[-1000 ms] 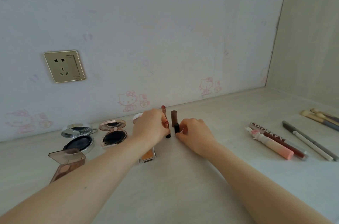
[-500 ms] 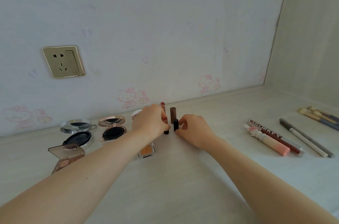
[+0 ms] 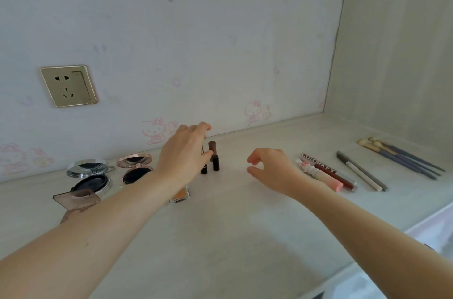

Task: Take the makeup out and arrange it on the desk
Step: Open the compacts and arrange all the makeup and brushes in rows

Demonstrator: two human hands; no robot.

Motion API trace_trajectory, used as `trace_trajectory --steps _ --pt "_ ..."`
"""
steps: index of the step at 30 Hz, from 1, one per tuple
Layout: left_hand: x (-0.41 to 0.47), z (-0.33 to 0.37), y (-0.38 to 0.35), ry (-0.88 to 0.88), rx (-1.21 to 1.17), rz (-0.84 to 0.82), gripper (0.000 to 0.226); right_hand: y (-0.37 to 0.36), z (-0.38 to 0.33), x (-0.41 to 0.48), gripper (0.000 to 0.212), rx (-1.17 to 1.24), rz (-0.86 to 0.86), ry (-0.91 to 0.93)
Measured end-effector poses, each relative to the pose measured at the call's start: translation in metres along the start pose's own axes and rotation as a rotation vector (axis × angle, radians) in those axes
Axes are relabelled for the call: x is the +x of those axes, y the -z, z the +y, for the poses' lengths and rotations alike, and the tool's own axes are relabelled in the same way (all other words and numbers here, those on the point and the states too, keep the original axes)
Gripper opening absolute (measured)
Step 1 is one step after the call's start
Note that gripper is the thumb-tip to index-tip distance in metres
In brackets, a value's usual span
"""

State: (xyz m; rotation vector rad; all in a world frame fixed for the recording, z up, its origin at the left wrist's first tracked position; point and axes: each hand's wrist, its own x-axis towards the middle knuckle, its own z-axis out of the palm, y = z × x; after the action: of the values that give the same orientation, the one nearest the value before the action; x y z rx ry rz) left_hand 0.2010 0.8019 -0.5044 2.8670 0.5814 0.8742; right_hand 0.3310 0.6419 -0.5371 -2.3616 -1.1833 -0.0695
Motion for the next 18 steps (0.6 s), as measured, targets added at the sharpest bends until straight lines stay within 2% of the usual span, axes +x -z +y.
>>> trace_trajectory --steps 4,9,15,18 --pt "-0.005 0.030 -0.005 -0.094 -0.050 0.001 0.036 0.024 0.017 -0.029 0.026 -0.063 0.033 0.003" --pt "-0.011 0.067 -0.033 -0.152 -0.141 -0.103 0.028 0.046 0.043 -0.060 0.025 -0.158 0.098 -0.003" --pt "-0.010 0.109 -0.076 -0.249 -0.186 -0.282 0.035 0.063 0.076 -0.084 0.028 -0.324 0.137 -0.075" --pt "-0.004 0.127 -0.091 -0.219 -0.228 -0.329 0.042 0.067 0.085 -0.091 0.032 -0.360 0.135 -0.070"
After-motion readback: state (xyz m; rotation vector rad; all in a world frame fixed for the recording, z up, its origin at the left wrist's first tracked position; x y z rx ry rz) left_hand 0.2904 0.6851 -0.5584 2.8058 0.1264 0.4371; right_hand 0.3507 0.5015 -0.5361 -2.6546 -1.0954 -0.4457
